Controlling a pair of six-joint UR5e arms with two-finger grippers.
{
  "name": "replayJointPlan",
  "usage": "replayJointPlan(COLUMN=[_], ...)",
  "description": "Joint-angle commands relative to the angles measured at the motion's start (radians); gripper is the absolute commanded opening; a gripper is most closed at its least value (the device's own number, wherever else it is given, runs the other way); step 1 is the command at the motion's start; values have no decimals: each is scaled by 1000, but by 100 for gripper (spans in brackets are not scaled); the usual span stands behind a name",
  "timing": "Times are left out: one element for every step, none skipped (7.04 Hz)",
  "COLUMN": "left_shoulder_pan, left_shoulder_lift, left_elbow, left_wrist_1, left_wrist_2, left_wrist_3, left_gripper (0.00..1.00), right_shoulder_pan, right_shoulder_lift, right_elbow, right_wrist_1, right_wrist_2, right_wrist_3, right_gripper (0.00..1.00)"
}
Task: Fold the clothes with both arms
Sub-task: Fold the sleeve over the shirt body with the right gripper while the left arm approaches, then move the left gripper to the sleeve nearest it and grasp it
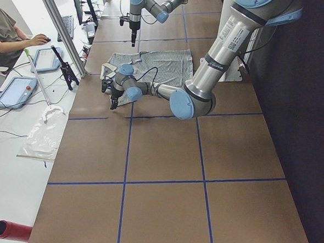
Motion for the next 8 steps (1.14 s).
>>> replayJointPlan(left_shoulder_pan=[0,0,0,0,-1,-1,-1,0], left_shoulder_lift=[1,1,1,1,2,2,2,4], left_elbow=[1,1,1,1,1,1,1,1], left_wrist_1=[1,1,-2,-2,-2,-2,-2,-2], left_wrist_2=[0,0,0,0,0,0,0,0], left_wrist_3=[12,12,12,12,12,12,12,12], left_gripper=[85,83,78,71,62,57,53,53], right_shoulder_pan=[-1,1,-1,-1,-1,-1,-1,-1], right_shoulder_lift=[4,4,4,5,7,5,7,5], right_elbow=[0,0,0,0,0,0,0,0], right_wrist_1=[0,0,0,0,0,0,0,0], right_wrist_2=[0,-2,-2,-2,-2,-2,-2,-2], right_wrist_3=[4,4,4,6,8,8,8,8], right_gripper=[100,100,100,100,100,100,100,100])
